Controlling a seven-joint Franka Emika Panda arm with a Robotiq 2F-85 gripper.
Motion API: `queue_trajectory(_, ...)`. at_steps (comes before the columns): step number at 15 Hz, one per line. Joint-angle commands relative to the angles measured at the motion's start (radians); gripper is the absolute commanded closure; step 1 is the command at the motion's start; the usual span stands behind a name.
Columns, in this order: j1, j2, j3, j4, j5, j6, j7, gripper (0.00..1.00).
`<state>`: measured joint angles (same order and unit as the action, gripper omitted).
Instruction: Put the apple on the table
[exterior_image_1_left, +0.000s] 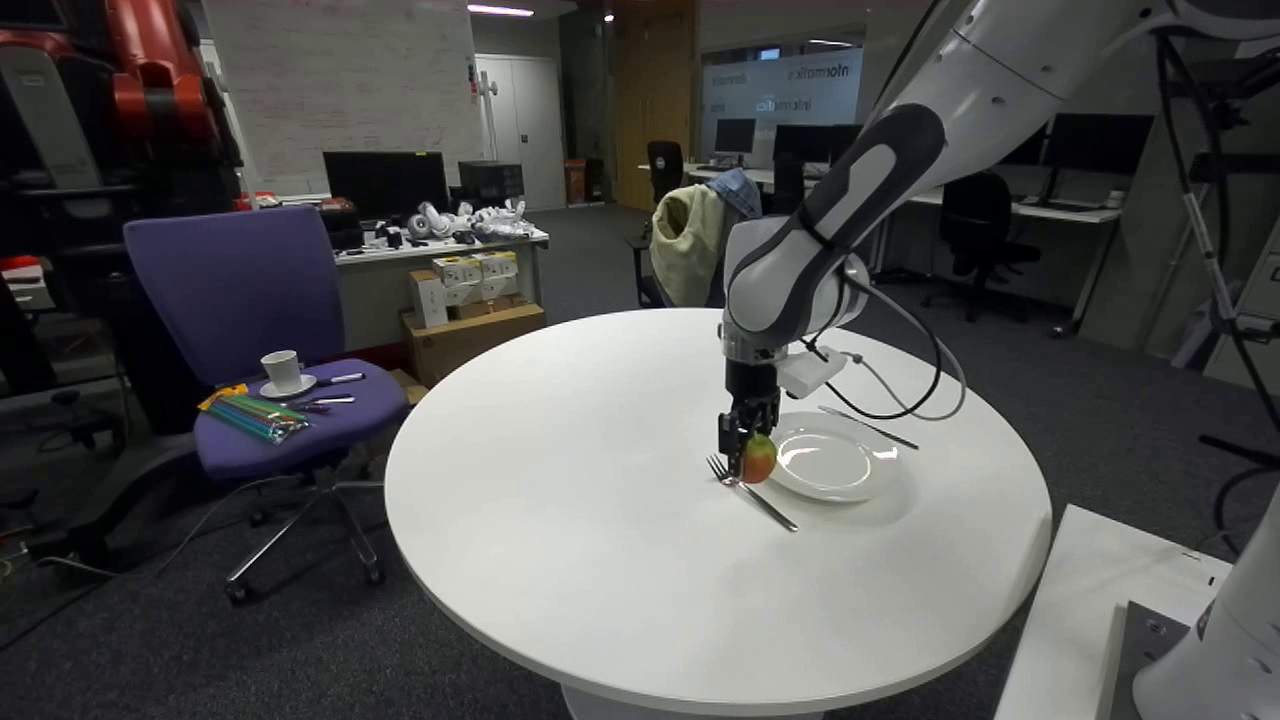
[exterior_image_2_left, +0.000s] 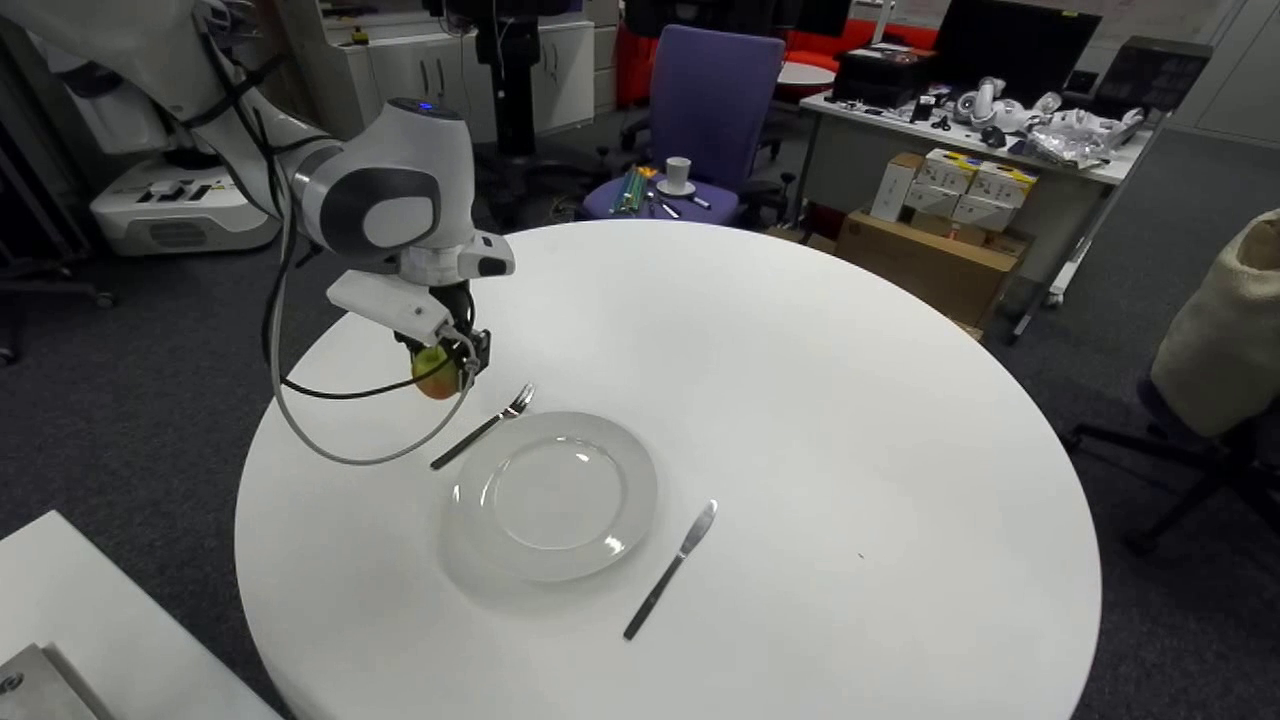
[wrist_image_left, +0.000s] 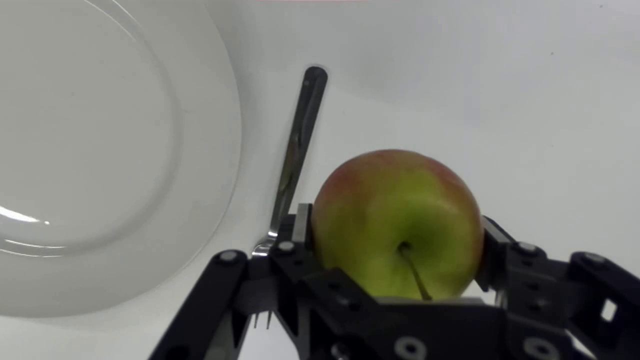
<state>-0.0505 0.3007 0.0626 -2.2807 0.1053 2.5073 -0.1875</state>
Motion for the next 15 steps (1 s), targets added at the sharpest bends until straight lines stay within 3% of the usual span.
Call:
queue_trajectory(1,0.062,-0.004,-0.012,-0.001,-0.088,-0.022,0.065,0.51)
queue_trajectory(6,0.122,0.019,-0.003,-0.005,-0.167,-0.022,0.109,0.51)
queue_trajectory(15,0.149,0.056,0.034,-0.009,-0.156,-0.017,0.094,0.51)
